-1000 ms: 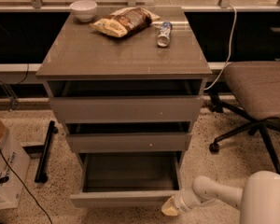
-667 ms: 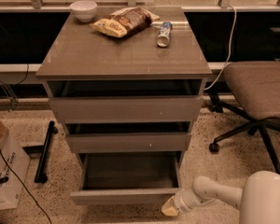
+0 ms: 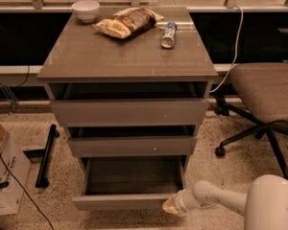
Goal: Close bottom drawer
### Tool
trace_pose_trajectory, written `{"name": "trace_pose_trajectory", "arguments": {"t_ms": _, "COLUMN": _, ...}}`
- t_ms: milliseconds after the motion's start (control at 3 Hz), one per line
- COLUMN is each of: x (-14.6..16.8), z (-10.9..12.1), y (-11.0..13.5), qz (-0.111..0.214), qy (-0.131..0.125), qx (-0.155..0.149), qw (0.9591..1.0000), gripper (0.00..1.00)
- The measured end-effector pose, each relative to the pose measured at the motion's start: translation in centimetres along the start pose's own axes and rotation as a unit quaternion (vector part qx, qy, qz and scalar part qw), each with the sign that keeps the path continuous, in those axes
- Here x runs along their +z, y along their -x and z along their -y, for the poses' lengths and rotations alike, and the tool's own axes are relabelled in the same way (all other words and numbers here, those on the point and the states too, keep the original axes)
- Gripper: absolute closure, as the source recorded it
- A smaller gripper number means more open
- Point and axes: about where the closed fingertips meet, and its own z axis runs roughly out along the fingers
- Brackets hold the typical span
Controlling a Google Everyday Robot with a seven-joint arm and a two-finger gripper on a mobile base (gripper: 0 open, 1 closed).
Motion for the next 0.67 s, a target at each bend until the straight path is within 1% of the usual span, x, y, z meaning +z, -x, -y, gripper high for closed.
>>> {"name": "trace_pose_trajectory", "arguments": {"t_ms": 333, "x": 0.7, "z": 1.3, "y": 0.5, "qz": 0.005, "qy": -0.016, "qx": -0.010, "qw": 0.9998, "gripper": 1.00}}
{"name": "trace_pose_trajectory", "arguments": {"t_ms": 667, "x": 0.9, "z": 4.1, "y": 2.3, "qz": 0.019, "qy": -0.043, "qx": -0.022, "qw": 0.9986, "gripper": 1.00}}
